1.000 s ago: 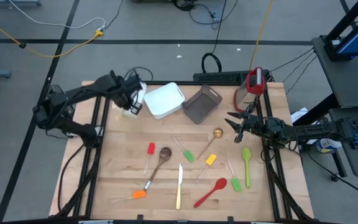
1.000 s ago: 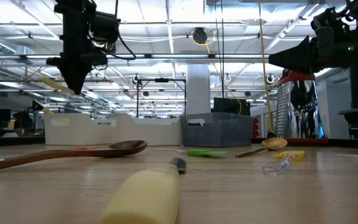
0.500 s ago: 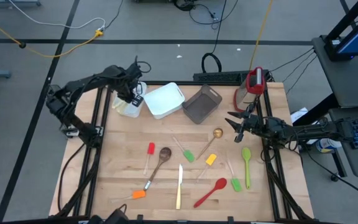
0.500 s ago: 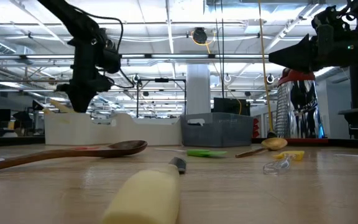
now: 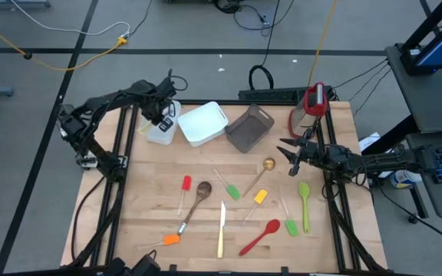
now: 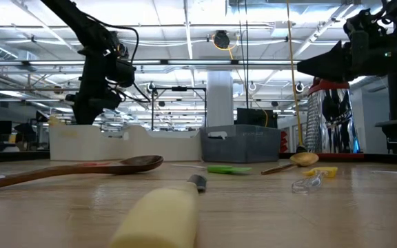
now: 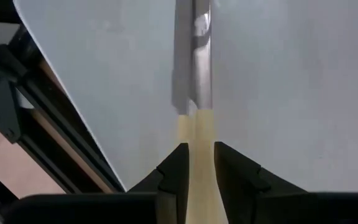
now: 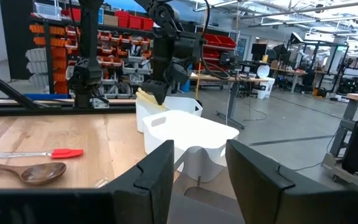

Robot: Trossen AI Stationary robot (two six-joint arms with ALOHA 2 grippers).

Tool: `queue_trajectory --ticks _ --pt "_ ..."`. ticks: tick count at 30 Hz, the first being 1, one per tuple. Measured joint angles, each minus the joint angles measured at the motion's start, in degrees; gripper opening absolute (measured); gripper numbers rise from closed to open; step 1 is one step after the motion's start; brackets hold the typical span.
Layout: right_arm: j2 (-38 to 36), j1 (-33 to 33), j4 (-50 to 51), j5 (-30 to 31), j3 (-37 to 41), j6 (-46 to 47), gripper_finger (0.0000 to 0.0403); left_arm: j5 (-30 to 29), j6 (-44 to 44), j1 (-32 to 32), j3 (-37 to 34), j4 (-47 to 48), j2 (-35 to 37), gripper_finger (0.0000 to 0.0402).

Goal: Pick & Place Kitchen Items
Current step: Put the yellow kitchen knife into the left white bin

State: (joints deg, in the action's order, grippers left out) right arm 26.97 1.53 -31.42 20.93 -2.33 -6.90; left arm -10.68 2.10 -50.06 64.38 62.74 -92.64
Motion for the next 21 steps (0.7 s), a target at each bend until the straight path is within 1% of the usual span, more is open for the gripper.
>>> queue_trajectory --ticks 5,11,16,21 --pt "0.08 -0.01 -0.07 -0.02 0.0 0.0 0.0141 0.02 0.88 0.32 0.0 0.02 0.0 0.008" --pt "0.08 0.0 -0.58 -0.02 0.0 0.15 0.0141 0.38 5.76 0.88 0.0 2.93 1.7 0.008" --pt "0.08 0.0 -2.24 -0.02 0.0 0.2 0.0141 1.73 12.31 3.23 -0.02 4.15 7.08 0.0081" --pt "0.08 -0.01 -5.02 -0.05 0.0 0.22 0.0141 3.69 16.27 8.23 0.0 4.15 13.76 0.0081"
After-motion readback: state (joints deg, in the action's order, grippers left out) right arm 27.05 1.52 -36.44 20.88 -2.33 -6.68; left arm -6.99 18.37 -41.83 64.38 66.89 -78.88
